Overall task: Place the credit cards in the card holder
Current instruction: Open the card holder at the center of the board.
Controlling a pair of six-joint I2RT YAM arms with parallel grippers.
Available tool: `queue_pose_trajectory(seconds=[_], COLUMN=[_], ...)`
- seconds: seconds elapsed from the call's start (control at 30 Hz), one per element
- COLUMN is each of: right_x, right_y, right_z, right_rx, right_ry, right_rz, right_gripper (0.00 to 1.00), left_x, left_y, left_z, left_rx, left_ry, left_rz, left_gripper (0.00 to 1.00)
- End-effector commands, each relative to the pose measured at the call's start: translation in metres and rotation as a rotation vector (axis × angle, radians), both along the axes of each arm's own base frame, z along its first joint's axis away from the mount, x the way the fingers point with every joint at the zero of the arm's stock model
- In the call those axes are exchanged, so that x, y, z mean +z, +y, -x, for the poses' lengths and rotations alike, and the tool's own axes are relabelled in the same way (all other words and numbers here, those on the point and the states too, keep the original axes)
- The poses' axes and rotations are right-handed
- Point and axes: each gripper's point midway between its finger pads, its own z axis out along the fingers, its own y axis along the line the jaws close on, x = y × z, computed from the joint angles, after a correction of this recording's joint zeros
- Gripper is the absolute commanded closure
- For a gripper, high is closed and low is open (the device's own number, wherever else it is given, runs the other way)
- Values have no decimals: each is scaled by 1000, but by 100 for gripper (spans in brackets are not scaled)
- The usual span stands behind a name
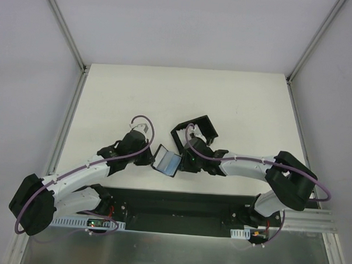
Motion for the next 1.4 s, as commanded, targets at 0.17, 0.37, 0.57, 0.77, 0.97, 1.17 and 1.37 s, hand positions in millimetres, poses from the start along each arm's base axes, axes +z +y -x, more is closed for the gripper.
queue_pose_trajectory(seconds=[0.17,0.37,0.57,0.77,0.97,1.17,1.37], right_x=[-4,16,40,33,19,7,-1], right_y=[-5,8,27,40,53,50,42], right_z=[-7,-13,-21,-18,-10,-8,-7], right_rx=[23,73,104,126,160,151,138], right_ry=[-25,-81,-144,-123,-55,-26,-2], right_rz=[32,-18,-68,-71,-104,-89,-71], right_gripper=[70,66,64,63,62,63,64], left_x=[-24,-35,-29,-27,-26,-22,-19], left_y=[24,32,31,23,17,8,5], left_z=[14,19,14,12,8,6,0], left_rx=[35,61,42,14,0,-29,-34], left_ry=[68,100,74,64,43,15,-12], left_rz=[-94,-126,-134,-108,-80,-30,-6], left_gripper=[100,100,100,91,75,61,58])
